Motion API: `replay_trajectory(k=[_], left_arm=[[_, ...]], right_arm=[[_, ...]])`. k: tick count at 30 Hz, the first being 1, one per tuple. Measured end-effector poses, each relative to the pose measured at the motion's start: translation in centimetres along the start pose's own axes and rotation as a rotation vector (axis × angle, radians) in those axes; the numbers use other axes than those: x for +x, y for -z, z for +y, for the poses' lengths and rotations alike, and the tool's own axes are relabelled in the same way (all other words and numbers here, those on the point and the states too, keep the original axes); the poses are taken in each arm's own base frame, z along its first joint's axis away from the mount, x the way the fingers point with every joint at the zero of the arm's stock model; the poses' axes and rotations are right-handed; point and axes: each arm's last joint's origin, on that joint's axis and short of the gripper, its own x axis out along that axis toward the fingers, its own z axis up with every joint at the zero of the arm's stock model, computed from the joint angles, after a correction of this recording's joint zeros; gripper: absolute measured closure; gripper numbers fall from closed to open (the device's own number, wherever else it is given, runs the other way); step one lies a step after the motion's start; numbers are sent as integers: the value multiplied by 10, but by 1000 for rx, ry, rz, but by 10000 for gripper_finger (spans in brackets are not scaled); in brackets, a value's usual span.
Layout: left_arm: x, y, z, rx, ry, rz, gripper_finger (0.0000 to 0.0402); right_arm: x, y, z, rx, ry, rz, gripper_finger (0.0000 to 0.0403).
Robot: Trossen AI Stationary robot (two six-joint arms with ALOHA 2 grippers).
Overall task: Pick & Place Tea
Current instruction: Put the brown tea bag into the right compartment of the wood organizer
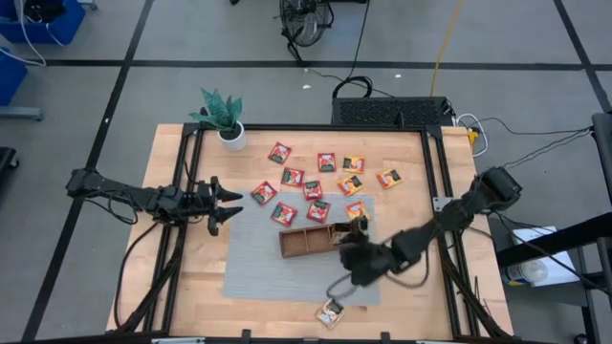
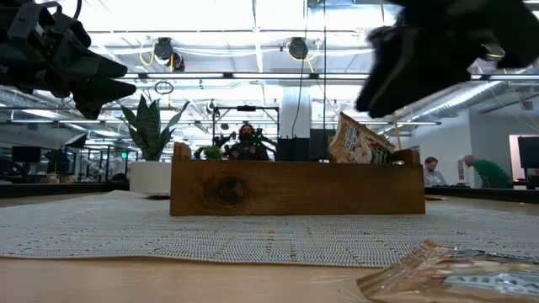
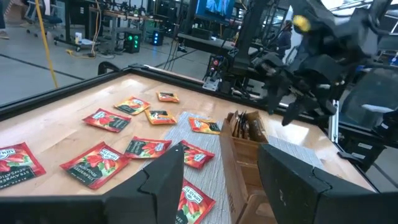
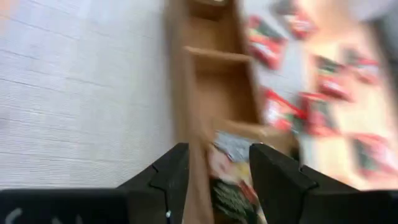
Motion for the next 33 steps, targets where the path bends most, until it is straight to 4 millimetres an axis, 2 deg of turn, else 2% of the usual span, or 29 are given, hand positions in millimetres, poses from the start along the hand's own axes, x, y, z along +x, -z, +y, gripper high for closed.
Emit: replay_trajectory(k=[6,13,19,26,33], left_arm=[[0,0,0,0,0,0,197],[0,0,0,0,0,0,197],[0,0,0,0,0,0,197],[0,0,0,0,0,0,197],[0,0,0,0,0,0,197]], right_arm=[[7,-10,-30,8,-85,-13,254],[-10,-16,-41,-15,-71,-78,255],[5,-9,-56,-16,-87,-12,256],[16,2,-66,-9,-107,22,257],[17,-2,-64,11,-259,-19,262]])
